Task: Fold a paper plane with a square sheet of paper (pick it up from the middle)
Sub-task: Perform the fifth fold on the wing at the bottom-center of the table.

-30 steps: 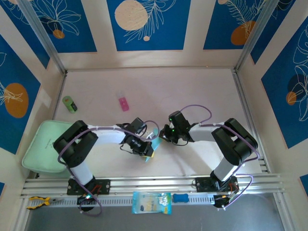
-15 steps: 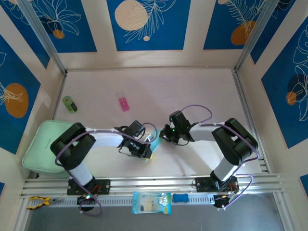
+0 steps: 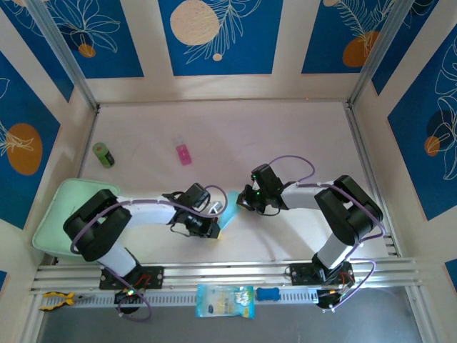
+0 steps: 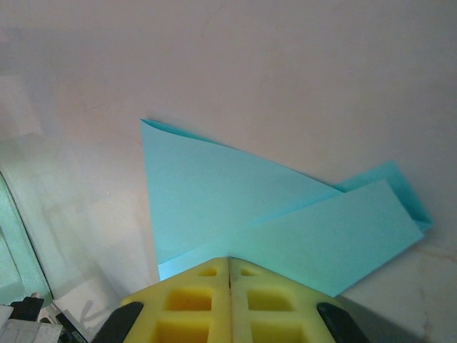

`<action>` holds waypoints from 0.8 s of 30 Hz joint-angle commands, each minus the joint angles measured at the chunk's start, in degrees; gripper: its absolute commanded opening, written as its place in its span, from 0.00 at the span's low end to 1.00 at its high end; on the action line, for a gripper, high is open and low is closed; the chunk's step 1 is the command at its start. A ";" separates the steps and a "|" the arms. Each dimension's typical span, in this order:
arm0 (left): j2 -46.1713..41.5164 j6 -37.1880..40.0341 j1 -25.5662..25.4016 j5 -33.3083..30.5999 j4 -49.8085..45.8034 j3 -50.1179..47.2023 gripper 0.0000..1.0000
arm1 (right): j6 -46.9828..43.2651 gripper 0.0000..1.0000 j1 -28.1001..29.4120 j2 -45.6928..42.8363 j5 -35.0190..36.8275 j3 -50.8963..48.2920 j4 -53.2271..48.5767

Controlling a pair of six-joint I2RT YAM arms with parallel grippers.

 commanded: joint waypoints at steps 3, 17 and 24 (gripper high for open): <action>-2.04 -0.76 -0.69 -3.88 -7.91 -2.49 0.00 | -0.96 0.06 -0.95 1.82 4.29 -1.25 -7.60; -6.56 2.13 2.16 -0.63 -6.73 7.08 0.01 | -1.76 0.06 -1.17 2.57 2.72 -0.07 -6.54; 4.77 -0.15 2.06 5.25 2.63 12.66 0.04 | -1.77 0.06 -1.07 2.42 2.20 -0.26 -6.33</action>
